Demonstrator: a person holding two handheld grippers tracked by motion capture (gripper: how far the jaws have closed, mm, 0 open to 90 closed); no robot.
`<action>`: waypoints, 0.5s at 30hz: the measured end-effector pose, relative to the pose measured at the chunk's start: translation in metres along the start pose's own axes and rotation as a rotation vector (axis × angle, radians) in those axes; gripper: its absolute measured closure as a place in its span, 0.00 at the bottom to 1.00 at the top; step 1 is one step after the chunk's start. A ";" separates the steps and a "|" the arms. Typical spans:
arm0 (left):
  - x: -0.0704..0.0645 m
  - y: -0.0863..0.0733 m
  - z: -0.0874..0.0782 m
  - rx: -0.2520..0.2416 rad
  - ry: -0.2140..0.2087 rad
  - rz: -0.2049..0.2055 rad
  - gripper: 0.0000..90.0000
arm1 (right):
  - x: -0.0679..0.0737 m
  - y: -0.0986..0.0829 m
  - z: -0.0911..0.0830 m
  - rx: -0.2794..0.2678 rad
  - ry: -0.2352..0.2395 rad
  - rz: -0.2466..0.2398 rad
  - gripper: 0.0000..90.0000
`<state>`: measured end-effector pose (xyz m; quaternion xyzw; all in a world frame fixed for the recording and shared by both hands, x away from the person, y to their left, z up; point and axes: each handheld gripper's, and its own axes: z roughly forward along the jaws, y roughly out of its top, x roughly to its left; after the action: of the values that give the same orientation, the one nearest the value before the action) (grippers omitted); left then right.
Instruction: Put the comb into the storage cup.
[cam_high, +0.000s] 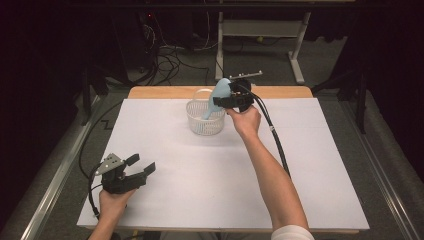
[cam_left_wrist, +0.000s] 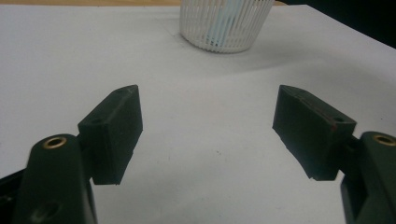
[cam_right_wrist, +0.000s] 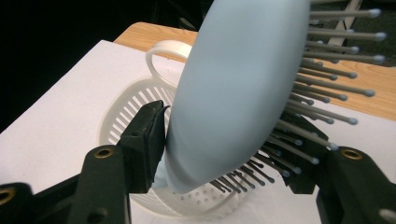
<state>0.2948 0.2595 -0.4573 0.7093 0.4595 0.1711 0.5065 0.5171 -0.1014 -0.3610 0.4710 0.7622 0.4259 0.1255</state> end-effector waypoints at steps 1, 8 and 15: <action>0.000 0.000 0.000 0.000 0.000 0.000 0.26 | -0.001 -0.001 0.000 0.005 0.003 0.007 0.45; 0.001 0.000 -0.001 -0.003 0.003 0.002 0.26 | -0.009 -0.007 0.002 0.020 0.010 0.033 0.42; 0.001 0.000 -0.001 -0.003 0.007 0.002 0.26 | -0.014 -0.009 0.002 0.047 0.005 0.027 0.39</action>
<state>0.2944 0.2605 -0.4571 0.7083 0.4602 0.1747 0.5059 0.5198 -0.1137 -0.3717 0.4827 0.7661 0.4108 0.1067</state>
